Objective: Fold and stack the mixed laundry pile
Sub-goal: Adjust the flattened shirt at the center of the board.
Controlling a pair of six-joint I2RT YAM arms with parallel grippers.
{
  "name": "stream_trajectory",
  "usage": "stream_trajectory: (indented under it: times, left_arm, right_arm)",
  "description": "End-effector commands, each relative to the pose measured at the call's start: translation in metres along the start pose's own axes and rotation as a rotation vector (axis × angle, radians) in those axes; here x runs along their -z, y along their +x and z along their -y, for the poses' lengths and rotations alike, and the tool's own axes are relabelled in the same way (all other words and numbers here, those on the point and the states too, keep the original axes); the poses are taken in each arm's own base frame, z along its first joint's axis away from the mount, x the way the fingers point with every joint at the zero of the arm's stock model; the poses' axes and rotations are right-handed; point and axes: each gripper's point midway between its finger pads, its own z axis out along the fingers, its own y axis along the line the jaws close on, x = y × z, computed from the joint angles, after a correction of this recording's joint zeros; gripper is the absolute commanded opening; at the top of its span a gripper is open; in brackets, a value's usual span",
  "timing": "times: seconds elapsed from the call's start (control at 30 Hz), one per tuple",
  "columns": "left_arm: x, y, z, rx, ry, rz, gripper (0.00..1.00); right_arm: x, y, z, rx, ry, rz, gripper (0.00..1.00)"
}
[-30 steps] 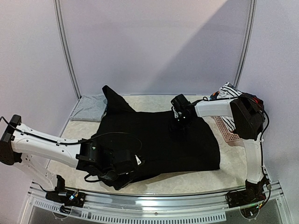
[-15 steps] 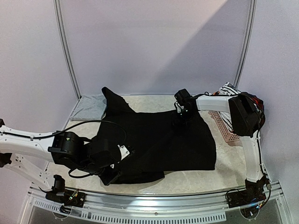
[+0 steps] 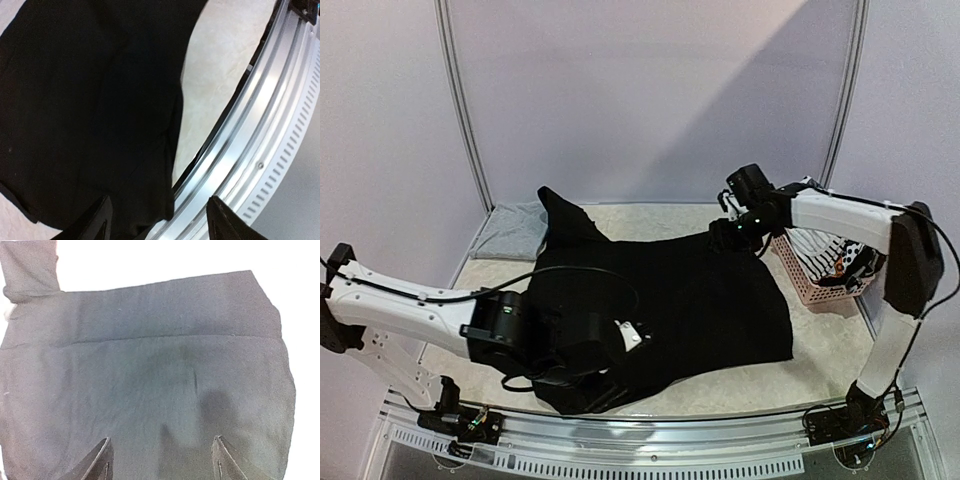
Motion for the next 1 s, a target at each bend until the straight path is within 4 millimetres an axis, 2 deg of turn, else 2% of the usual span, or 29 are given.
stream_trajectory:
  times: [0.0, 0.03, 0.13, 0.23, 0.43, 0.57, 0.8, 0.97]
  left_arm:
    - [-0.030, -0.034, 0.038, -0.090, -0.008, 0.047, 0.65]
    - [-0.038, -0.041, 0.040, -0.110, -0.030, 0.050, 0.65]
    - [-0.063, -0.062, 0.041, -0.154, -0.115, 0.050, 0.66]
    - [-0.091, -0.072, 0.046, -0.211, -0.147, 0.027, 0.65]
    - [-0.126, -0.100, 0.065, -0.300, -0.110, 0.055, 0.65]
    - [-0.149, -0.113, 0.063, -0.323, -0.116, 0.061, 0.65]
    - [-0.182, -0.123, 0.034, -0.292, -0.159, 0.035, 0.62]
    - [-0.196, -0.123, 0.020, -0.271, -0.149, 0.019, 0.54]
  right_arm:
    - [0.036, 0.022, 0.006, -0.044, -0.042, 0.062, 0.68]
    - [0.046, 0.030, 0.004, -0.047, -0.058, 0.081, 0.68]
    - [0.053, 0.060, 0.008, -0.080, -0.059, 0.083, 0.68]
    - [0.065, 0.084, 0.011, -0.106, -0.059, 0.102, 0.69]
    - [0.087, 0.115, 0.028, -0.174, -0.036, 0.136, 0.69]
    - [0.102, 0.124, 0.034, -0.191, -0.036, 0.152, 0.69]
    - [0.115, 0.133, 0.039, -0.190, -0.027, 0.153, 0.69]
    - [0.123, 0.135, 0.036, -0.186, -0.044, 0.161, 0.69]
